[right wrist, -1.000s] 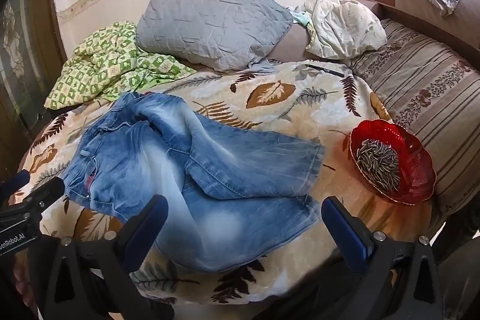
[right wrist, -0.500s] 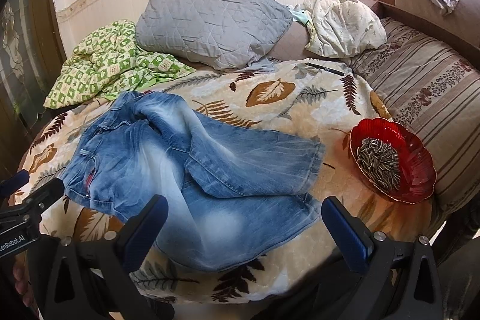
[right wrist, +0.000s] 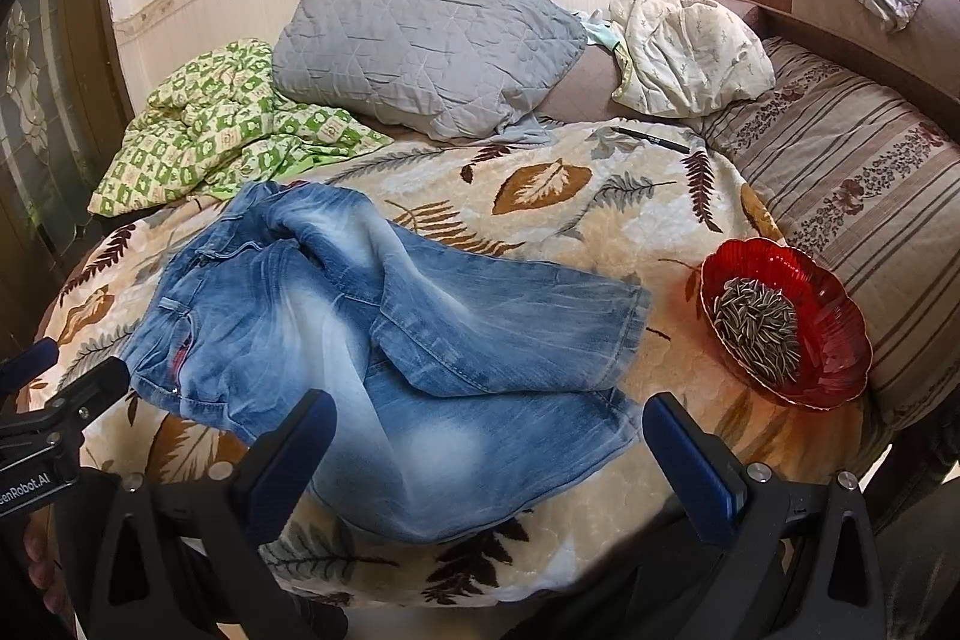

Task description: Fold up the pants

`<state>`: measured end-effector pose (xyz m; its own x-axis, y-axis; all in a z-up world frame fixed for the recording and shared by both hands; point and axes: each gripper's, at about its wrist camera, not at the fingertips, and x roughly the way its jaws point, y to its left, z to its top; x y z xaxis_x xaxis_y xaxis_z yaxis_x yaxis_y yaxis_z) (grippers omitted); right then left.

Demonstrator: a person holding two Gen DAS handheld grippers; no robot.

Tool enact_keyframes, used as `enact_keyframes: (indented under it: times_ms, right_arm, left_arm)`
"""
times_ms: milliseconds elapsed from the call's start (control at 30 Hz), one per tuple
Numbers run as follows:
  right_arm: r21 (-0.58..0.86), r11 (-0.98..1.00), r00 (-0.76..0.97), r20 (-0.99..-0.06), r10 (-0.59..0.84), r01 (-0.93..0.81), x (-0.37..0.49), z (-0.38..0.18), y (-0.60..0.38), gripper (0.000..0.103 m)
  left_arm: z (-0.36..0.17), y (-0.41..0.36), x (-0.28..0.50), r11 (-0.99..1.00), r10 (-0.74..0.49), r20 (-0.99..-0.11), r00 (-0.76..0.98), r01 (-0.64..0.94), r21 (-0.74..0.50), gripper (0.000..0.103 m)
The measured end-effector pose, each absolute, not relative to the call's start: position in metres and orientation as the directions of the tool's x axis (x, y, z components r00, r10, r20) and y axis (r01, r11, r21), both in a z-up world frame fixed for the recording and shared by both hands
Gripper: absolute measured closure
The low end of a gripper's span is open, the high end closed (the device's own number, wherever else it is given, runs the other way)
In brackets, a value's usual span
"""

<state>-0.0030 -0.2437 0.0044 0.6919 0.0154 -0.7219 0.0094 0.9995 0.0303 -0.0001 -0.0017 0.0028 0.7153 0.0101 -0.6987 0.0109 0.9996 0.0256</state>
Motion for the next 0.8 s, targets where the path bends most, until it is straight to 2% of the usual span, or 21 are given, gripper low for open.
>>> enact_keyframes:
  times_ms: [800]
  right_arm:
    - [0.029, 1.000, 0.688, -0.725, 0.014, 0.010, -0.0028, 0.0035, -0.2410, 0.000]
  left_arm:
    - [0.0048, -0.0015, -0.0006, 1.000, 0.010, -0.700, 0.714, 0.009, 0.024, 0.000]
